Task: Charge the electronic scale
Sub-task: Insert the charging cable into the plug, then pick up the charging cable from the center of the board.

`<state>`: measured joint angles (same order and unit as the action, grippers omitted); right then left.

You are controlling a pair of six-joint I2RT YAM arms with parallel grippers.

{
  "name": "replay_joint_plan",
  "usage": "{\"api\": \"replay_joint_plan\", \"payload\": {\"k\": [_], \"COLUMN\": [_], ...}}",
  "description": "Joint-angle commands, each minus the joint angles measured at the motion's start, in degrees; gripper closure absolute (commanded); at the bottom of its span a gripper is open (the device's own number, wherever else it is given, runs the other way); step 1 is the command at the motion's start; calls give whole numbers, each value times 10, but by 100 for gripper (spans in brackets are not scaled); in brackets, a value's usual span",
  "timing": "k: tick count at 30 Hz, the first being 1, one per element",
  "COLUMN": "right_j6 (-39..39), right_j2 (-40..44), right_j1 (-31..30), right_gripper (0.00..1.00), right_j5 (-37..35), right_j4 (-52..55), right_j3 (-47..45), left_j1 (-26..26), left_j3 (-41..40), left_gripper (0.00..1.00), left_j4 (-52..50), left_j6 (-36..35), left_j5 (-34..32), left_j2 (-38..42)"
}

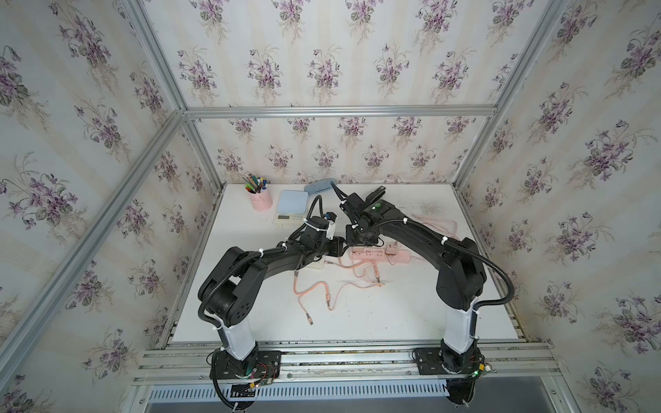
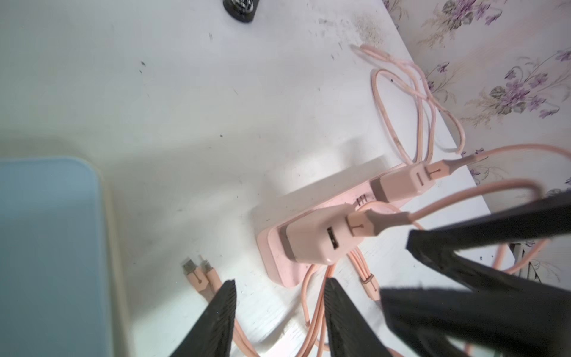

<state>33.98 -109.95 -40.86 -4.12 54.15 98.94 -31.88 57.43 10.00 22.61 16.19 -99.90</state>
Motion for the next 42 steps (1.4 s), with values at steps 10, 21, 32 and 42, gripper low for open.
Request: {"api": "replay_joint_plan", "payload": {"k": [10,21,32,42], "right_j6": [-53,-102,-108,-133], "right_j2": [142,187,189,162], "right_j1": [-8,-82,-92,-105], "right_gripper": [56,58,58,55], "right_j5": [197,191,194,120], "right_j4": [-128,-256,-311,-310], "right_j3": [-154,-230,-318,-323], "left_j1": [32,16,-90,-94], "left_j3": [-38,-180,-257,-299], "left_gripper": [46,54,58,65], "left_j4": [-261,-501,-450,-285], "left_j6": [-11,133,185,173], "left_j5": [-130,-192,-214,-213], "left_j2": [217,436,425,327]}}
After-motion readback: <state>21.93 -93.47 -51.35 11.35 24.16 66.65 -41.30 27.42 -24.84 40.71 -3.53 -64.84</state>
